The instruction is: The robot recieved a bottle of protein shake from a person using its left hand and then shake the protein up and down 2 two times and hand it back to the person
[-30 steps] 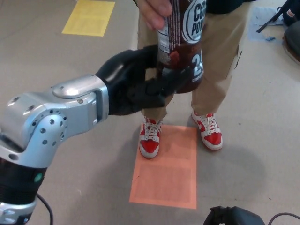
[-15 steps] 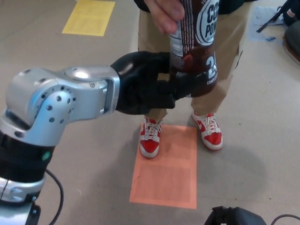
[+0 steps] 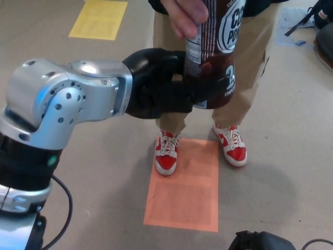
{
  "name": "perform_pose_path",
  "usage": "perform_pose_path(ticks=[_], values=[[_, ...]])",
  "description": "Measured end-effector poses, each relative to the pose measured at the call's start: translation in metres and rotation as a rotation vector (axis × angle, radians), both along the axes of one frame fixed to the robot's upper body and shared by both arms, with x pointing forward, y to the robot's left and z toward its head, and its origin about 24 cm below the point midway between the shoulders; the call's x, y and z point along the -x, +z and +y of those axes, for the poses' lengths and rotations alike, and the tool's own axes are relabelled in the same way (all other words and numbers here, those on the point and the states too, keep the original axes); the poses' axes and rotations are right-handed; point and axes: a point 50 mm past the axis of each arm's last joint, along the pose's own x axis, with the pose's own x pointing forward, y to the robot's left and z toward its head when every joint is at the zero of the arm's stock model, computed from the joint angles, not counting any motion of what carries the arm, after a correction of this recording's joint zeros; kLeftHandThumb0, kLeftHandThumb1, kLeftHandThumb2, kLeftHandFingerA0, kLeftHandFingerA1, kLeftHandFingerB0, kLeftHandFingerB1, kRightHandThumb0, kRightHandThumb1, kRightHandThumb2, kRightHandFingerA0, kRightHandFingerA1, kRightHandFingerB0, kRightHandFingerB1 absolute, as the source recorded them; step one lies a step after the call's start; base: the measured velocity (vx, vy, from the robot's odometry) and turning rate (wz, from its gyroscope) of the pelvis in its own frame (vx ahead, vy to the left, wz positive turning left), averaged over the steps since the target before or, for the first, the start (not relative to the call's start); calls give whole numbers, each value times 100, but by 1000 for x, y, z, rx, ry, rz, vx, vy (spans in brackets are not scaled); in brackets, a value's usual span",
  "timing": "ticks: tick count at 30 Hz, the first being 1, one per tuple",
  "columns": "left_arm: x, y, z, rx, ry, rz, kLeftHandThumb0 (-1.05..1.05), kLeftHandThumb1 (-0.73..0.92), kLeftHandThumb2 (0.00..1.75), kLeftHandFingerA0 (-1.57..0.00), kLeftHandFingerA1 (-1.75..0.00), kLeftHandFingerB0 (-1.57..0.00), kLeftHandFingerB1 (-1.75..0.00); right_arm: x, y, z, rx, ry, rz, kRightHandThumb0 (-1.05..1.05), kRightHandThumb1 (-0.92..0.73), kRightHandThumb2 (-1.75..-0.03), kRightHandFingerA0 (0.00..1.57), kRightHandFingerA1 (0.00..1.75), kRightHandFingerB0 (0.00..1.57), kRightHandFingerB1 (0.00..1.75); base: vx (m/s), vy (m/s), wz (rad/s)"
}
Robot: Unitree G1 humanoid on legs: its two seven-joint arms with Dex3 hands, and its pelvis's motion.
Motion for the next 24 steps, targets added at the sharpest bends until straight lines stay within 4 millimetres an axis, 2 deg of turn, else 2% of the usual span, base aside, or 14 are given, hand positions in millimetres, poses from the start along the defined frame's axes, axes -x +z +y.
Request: perform_pose_path(ticks=[1, 3, 9, 10, 11, 12, 13, 15, 16, 20, 21, 22, 23, 24], values=[[-1, 1, 0, -1, 3, -2, -75, 55, 59, 0, 0, 0, 0, 0, 0, 0, 1, 1, 0, -47, -53, -114, 105, 105, 92, 89, 0, 0, 0], [-4, 5, 1, -10, 13, -10, -82, 49, 85, 0, -7, 0, 0, -2, 1, 0, 1, 1, -7, -47, -51, -114, 104, 102, 93, 89, 0, 0, 0], [-10, 11, -2, -41, 39, -37, -78, 47, 83, 0, -9, 0, 0, -10, 6, 1, -5, -7, -29, -48, -54, -111, 101, 98, 95, 84, 0, 0, 0], [-11, 11, -3, -38, 42, -36, -77, 54, 57, 0, -26, 0, -9, -10, 6, 1, -5, -8, -29, -47, -53, -109, 99, 92, 95, 84, 0, 0, 0], [-12, 11, -5, -35, 46, -35, -70, 42, 84, 0, -24, 0, -12, -10, 6, 0, -6, -9, -30, -48, -55, -108, 98, 91, 95, 85, 0, 0, 0], [-12, 11, -6, -33, 48, -37, -70, 42, 84, 0, -24, 0, -12, -10, 6, 0, -6, -10, -30, -48, -55, -108, 98, 91, 95, 85, 0, 0, 0], [-12, 11, -10, -27, 61, -47, -77, 55, 58, -5, -28, 0, -14, -10, 7, 0, -7, -11, -30, -48, -56, -106, 101, 97, 95, 85, 0, 0, 0], [-13, 12, -14, -23, 78, -68, -78, 56, 58, -9, -30, 0, -14, -11, 7, 0, -8, -12, -31, -49, -52, -113, 101, 99, 93, 91, 0, 0, 0], [-13, 12, -17, -22, 88, -81, -75, 47, 85, -6, -42, 0, -9, -11, 7, 0, -8, -14, -31, -49, -56, -106, 101, 95, 95, 86, 0, 0, 0], [-15, 14, -22, -36, 120, -138, -62, 42, 78, 0, -20, -4, -21, -11, 7, 0, -11, -18, -30, -46, -54, -107, 102, 98, 96, 84, 0, 0, 0], [-15, 14, -23, -32, 126, -151, -53, 50, 76, -24, -45, -8, -36, -11, 7, 0, -12, -19, -30, -47, -52, -113, 102, 101, 93, 87, 0, 0, 0], [-15, 14, -25, -22, 132, -164, -53, 50, 76, -24, -45, -8, -36, -12, 7, 0, -13, -19, -31, -47, -52, -113, 102, 101, 93, 87, 0, 0, 0], [-15, 13, -27, -15, 140, -179, -32, 76, 63, -72, -46, -38, -32, -12, 8, 0, -14, -18, -32, -46, -54, -109, 103, 100, 95, 84, 0, 0, 0], [-14, 12, -28, -14, 145, -191, -14, 87, 66, -98, -54, -69, -47, -13, 8, 1, -14, -18, -33, -47, -54, -106, 102, 98, 96, 84, 0, 0, 0]])
